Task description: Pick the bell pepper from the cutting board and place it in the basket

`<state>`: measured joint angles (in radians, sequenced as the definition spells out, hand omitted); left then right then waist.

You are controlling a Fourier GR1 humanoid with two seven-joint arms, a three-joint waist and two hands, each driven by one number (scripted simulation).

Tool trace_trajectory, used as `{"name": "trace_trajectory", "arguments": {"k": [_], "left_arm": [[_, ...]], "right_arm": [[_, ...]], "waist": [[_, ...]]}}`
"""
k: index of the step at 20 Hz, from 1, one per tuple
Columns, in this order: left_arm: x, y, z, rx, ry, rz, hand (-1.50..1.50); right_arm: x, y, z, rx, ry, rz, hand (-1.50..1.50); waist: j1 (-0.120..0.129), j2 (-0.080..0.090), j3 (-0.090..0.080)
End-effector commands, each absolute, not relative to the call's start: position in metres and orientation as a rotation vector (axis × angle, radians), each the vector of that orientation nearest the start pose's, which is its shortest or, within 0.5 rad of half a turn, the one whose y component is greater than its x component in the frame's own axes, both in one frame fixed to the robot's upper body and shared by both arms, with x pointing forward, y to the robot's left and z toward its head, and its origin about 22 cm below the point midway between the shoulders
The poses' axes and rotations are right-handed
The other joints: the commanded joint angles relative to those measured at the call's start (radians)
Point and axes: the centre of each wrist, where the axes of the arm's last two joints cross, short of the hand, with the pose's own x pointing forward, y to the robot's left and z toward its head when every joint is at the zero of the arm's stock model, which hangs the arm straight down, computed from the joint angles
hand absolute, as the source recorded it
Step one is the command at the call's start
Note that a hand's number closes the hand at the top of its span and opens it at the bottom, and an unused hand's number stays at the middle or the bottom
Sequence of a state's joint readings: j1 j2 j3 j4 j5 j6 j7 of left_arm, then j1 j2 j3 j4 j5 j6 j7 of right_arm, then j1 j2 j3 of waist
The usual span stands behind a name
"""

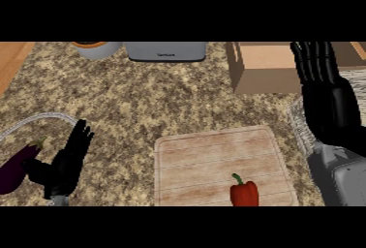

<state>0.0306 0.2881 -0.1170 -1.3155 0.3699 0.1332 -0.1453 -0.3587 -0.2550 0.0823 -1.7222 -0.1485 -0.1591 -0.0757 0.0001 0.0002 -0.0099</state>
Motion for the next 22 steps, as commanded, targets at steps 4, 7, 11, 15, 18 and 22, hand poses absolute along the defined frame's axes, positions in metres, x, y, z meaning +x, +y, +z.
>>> {"name": "trace_trajectory", "arguments": {"k": [4,7,11,15,18,22], "left_arm": [[0.208,0.284,-0.074,0.116,-1.18,0.04,0.0],[0.206,0.292,-0.076,0.13,-1.088,-0.029,0.0],[0.194,0.301,-0.078,0.154,-1.01,-0.05,0.0],[0.201,0.308,-0.071,0.178,-1.013,0.005,0.0],[0.202,0.302,-0.063,0.168,-1.021,0.001,0.0],[0.192,0.311,-0.066,0.189,-1.005,0.01,0.0]], "right_arm": [[0.289,-0.165,0.12,0.428,-1.952,0.304,1.5],[0.273,-0.129,0.128,0.616,-1.894,0.774,1.5],[0.221,-0.076,0.082,0.645,-1.808,0.777,-1.5],[0.199,-0.069,0.09,0.383,-1.83,0.863,-1.5],[0.223,-0.088,0.106,-0.013,-1.856,1.025,-1.5],[0.227,-0.12,0.149,-0.359,-1.817,1.163,-1.5]], "waist": [[0.015,0.007,0.011],[0.044,0.012,0.009],[0.01,-0.005,0.009],[-0.021,-0.012,0.007],[-0.029,-0.024,0.005],[-0.058,-0.029,0.003]]}}
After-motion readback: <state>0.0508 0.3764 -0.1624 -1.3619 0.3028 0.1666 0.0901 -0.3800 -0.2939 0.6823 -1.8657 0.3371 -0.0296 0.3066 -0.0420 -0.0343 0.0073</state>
